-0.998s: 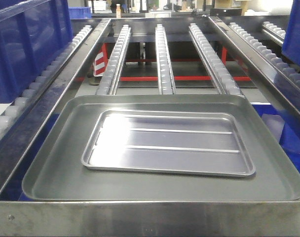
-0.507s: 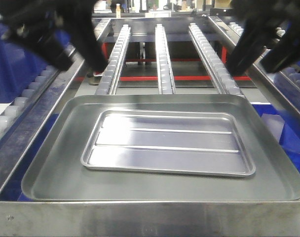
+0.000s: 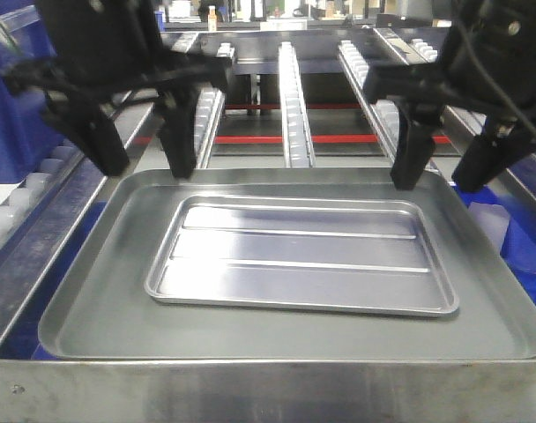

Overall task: Grab silver tray and place in blue box
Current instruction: 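Lower both grippers onto the small silver tray's side rims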

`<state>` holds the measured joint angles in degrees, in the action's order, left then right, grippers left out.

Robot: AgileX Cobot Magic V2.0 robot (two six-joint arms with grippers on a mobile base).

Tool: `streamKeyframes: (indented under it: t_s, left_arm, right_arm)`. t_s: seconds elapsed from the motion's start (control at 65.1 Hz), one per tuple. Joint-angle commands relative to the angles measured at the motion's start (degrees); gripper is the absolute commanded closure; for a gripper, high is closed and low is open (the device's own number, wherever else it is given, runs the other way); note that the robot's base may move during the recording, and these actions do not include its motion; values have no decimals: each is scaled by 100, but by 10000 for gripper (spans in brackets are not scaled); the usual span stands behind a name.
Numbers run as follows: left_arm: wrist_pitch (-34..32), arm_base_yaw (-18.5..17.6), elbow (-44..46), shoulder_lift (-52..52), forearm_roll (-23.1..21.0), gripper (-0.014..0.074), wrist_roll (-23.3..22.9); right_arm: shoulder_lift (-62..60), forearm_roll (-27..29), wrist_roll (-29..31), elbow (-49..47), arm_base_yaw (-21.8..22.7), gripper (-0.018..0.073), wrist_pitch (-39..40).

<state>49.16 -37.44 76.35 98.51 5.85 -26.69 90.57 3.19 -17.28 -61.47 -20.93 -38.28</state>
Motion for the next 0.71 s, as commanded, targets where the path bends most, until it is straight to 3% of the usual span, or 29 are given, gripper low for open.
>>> streamKeyframes:
  t_s: [0.0, 0.691]
  left_arm:
    - [-129, -34, 209, -49, -13, 295, -117]
    - [-447, -34, 221, 715, -44, 295, -117]
  right_arm:
    - [-65, -51, -34, -193, 41, 102, 203]
    - [817, -108, -24, -193, 41, 104, 367]
